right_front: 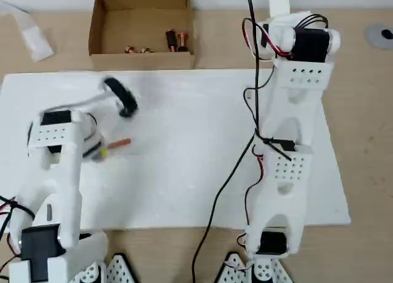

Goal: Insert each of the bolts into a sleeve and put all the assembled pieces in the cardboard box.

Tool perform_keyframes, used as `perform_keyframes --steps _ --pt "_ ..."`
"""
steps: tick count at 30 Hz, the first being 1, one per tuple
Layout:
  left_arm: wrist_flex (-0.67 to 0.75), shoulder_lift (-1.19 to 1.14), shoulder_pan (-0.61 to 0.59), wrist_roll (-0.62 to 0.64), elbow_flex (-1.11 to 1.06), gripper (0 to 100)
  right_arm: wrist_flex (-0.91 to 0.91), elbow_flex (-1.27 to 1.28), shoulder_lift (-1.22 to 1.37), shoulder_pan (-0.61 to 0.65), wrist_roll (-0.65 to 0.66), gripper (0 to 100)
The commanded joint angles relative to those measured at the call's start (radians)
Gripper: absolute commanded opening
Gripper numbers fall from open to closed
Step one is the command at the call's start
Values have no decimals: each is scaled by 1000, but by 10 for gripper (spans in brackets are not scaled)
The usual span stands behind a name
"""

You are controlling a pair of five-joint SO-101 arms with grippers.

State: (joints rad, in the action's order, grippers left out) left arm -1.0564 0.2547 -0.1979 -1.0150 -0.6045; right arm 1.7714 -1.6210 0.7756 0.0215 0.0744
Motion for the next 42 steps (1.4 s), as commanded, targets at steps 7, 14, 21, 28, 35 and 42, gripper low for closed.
perform_keyframes --steps 7,14,21,28,35,42 --pt "-295 39 129 1191 230 243 17 -39 -74 15 -8 228" --pt "-287 38 129 1795 236 246 17 -39 -74 38 -5 228" --pt "-279 28 66 1996 215 247 17 -39 -74 81 -2 228" --pt "-38 38 6 2124 5 247 17 -39 -74 94 -2 228" --pt "107 30 6 2124 -117 246 17 -39 -74 94 -3 228" --pt "127 28 29 2119 -140 243 17 -39 -74 94 -8 228"
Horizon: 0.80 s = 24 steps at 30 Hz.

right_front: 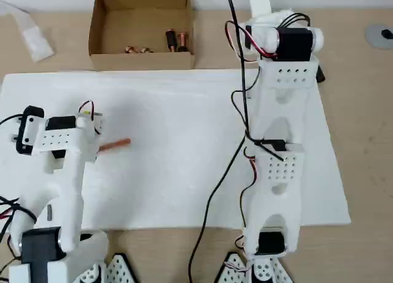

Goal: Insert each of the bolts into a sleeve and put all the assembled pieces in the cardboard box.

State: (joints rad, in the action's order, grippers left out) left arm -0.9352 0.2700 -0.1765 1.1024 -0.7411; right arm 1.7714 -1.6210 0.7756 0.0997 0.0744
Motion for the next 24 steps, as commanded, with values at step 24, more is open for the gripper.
perform_keyframes --steps 24 --pt "-410 13 -2 133 213 243 17 -39 -74 15 -9 228"
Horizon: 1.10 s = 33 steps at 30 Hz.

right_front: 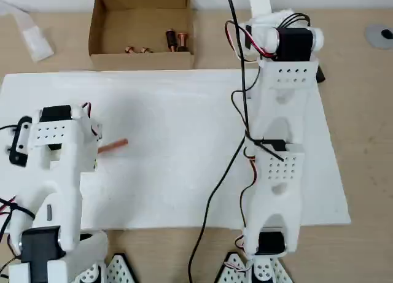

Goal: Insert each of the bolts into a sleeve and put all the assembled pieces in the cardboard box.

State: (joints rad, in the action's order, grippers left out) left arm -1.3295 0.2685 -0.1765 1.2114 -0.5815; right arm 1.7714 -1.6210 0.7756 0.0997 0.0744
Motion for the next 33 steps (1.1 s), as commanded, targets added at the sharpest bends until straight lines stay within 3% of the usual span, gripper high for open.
perform_keyframes --steps 1,11,20,25,28,33 --pt "-8 15 -2 31 51 243 17 -39 -74 15 -9 228" --pt "296 15 -3 75 -144 243 17 -39 -74 12 -9 228" --pt "384 15 2 74 -232 240 17 -39 -74 12 -9 228" --pt "489 -48 -8 41 -270 92 17 -39 -74 12 -9 228" --pt "582 -127 -48 41 -276 67 17 -39 -76 12 -9 228" --pt "502 -193 -31 12 -192 40 17 -39 -76 10 -9 228"
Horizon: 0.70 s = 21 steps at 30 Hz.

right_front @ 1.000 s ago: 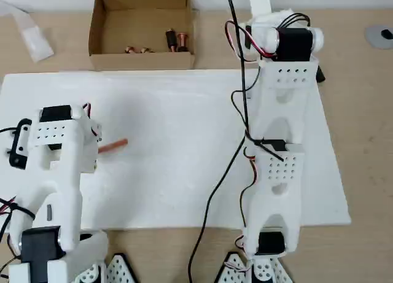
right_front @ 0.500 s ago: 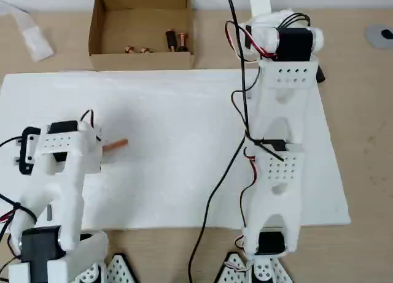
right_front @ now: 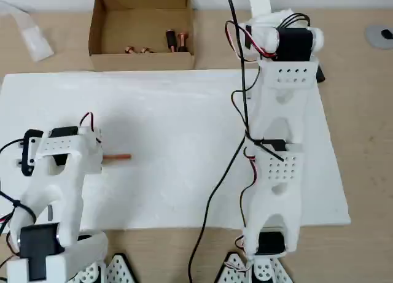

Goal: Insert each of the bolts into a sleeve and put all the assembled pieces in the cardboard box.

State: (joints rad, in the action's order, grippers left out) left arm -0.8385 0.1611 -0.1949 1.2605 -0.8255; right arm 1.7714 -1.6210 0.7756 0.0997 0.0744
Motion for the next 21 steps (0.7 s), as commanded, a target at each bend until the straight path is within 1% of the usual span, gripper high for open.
perform_keyframes --steps 1,4,6,8,9,11,14,16,19,21 --pt "-12 -94 -3 -63 69 33 17 -39 -76 10 -9 228" --pt "-83 -125 6 -92 112 5 17 -39 -77 10 -9 228" --pt "-126 -143 2 -94 140 5 17 -39 -77 10 -9 228" --pt "-186 -145 -18 -95 176 5 17 -39 -77 10 -9 228" --pt "-222 -145 -34 -115 204 5 17 -39 -79 12 -9 228" --pt "-313 -143 -69 -233 296 5 17 -41 -81 15 -9 228" --pt "-468 -143 -120 -486 479 5 17 -41 -84 19 -12 228" --pt "-565 -143 -144 -631 618 4 18 -41 -105 22 -54 228" --pt "-712 -143 -146 -855 847 4 18 -39 -182 24 -143 228" --pt "-821 -143 -126 -954 991 3 18 -38 -239 24 -190 228"
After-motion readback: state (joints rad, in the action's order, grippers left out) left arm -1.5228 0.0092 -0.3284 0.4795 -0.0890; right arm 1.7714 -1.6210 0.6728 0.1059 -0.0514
